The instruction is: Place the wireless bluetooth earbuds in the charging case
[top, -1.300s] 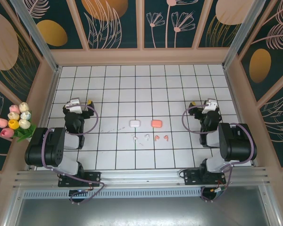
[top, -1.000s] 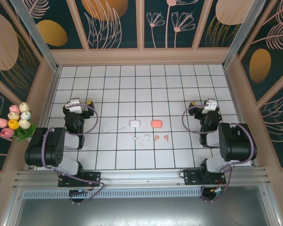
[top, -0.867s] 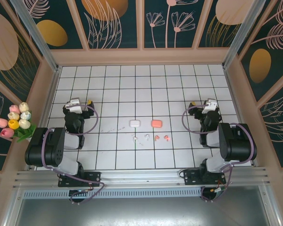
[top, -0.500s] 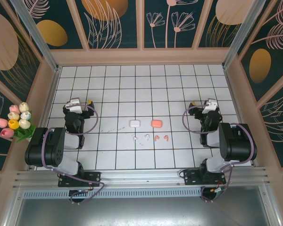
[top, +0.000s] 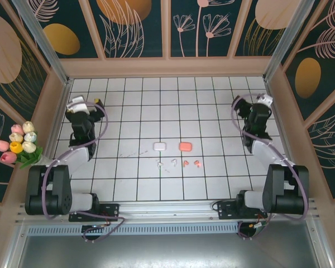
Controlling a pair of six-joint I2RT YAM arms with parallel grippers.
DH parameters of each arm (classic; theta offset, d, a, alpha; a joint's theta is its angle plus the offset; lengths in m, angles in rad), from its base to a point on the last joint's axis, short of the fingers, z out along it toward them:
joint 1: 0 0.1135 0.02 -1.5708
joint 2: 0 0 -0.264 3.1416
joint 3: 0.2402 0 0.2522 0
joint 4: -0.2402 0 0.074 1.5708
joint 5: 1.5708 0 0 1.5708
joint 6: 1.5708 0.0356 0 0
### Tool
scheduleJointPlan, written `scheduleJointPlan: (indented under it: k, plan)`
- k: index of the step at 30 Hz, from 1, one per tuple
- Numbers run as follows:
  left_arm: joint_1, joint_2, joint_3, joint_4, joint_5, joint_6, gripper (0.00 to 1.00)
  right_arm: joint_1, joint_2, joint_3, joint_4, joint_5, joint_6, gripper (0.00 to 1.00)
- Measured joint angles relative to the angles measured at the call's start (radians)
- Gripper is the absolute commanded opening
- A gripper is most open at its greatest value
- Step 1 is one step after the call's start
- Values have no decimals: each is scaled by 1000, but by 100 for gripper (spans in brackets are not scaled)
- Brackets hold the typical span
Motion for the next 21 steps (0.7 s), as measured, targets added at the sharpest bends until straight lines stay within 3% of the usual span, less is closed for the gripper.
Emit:
scheduleJointPlan:
  k: [4, 9, 16, 21]
  plan:
    - [0, -39, 113, -214, 50, -148, 99, 47, 0, 95, -232, -35, 94, 95]
    - [-4, -80, 122, -410, 177, -333, 99, 301, 27, 170, -525, -55, 165, 86]
    - [-53, -191, 5, -516, 334, -536, 99, 648, 171, 328, -773, 1, 304, 83]
    - [-97, -188, 0, -531, 394, -614, 99, 757, 332, 416, -901, 71, 400, 83]
